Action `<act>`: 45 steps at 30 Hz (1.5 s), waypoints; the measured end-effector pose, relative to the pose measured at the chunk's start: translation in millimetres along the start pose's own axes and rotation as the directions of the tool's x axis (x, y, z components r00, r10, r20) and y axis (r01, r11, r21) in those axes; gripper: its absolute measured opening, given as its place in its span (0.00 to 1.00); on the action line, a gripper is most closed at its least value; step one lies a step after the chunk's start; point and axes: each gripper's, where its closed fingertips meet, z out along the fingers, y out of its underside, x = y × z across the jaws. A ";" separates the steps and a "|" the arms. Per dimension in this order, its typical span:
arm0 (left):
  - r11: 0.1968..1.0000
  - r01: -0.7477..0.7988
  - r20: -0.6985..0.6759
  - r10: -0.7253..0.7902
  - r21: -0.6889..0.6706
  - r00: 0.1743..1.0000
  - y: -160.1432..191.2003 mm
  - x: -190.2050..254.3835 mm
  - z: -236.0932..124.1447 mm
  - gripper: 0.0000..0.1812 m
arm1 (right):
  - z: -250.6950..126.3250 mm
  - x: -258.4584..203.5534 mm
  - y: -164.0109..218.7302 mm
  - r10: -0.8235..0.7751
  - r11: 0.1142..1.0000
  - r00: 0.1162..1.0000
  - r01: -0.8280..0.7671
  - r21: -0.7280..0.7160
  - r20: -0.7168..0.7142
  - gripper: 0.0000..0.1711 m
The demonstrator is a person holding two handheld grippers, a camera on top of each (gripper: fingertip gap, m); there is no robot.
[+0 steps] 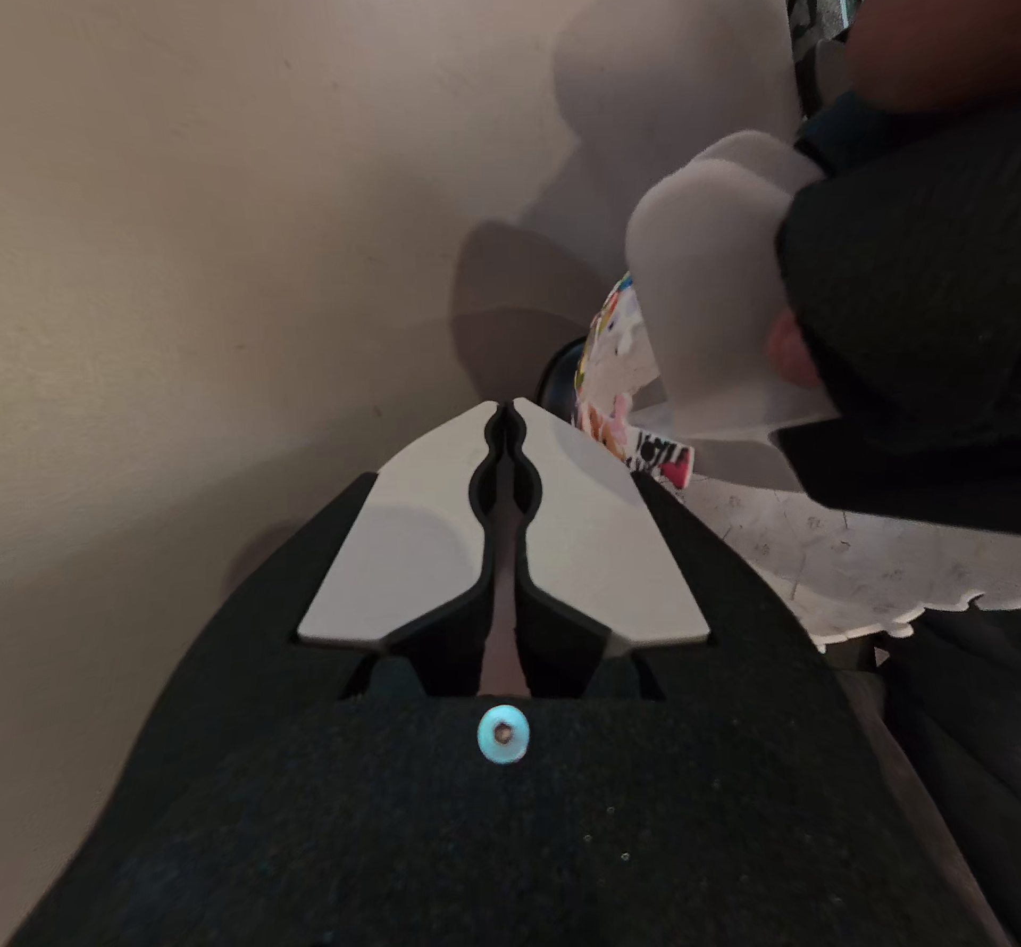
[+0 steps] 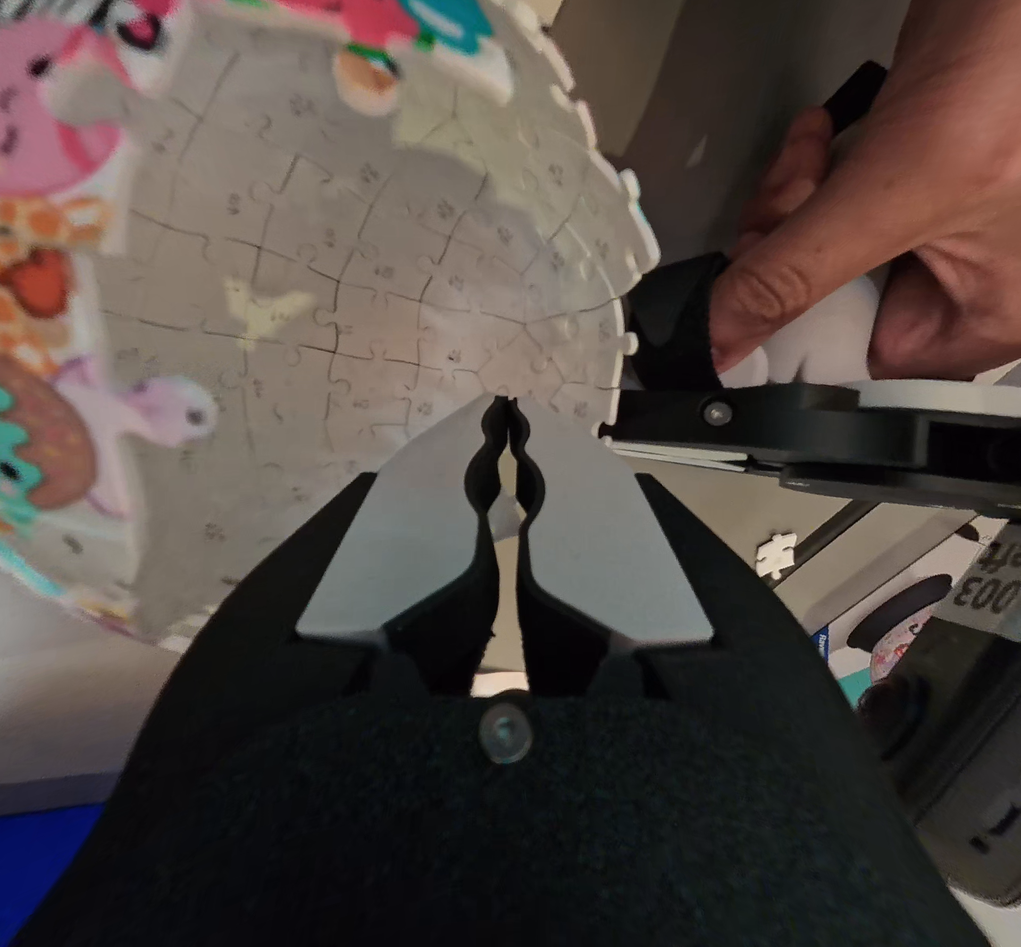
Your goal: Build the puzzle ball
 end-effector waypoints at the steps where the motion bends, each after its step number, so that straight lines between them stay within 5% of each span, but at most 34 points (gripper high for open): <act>1: 1.000 0.000 -0.001 0.000 0.001 1.000 0.0 0.1 -0.1 0.00 | -1.4 -0.8 0.6 0.000 1.000 1.000 0.000 -0.002 0.005 0.00; 8: 0.999 -0.019 0.033 0.018 0.039 0.999 -1.2 -6.1 -6.5 0.00 | -45.8 14.4 -3.4 0.154 0.970 0.988 -0.151 0.192 0.001 0.00; 12: 0.989 -0.084 0.146 0.066 0.124 0.987 -9.9 -22.3 -17.3 0.00 | -46.0 28.6 -1.3 0.369 0.867 0.927 -0.372 0.331 0.075 0.20; 17: 0.931 -0.149 0.272 0.057 0.332 0.961 -28.5 -34.2 -50.1 0.00 | -10.9 12.4 7.9 0.458 0.815 0.838 -0.528 0.236 0.296 0.17; 22: 0.868 -0.175 0.307 0.028 0.465 0.951 -35.2 -36.4 -76.8 0.00 | -6.0 11.1 -2.0 0.440 0.764 0.796 -0.575 0.293 0.416 0.10; 28: 0.879 -0.160 0.292 0.025 0.448 0.956 -33.4 -37.6 -73.9 0.00 | -8.5 10.1 -8.5 0.399 0.758 0.798 -0.564 0.327 0.451 0.06; 35: 0.886 -0.167 0.310 0.028 0.432 0.950 -32.6 -38.9 -71.8 0.00 | -14.7 15.9 2.3 0.306 0.918 0.906 -0.362 0.161 0.292 0.06; 45: 0.880 -0.165 0.303 0.025 0.445 0.953 -33.1 -38.3 -74.0 0.00 | -6.4 11.4 -2.0 0.262 0.947 0.878 -0.314 0.071 0.401 0.03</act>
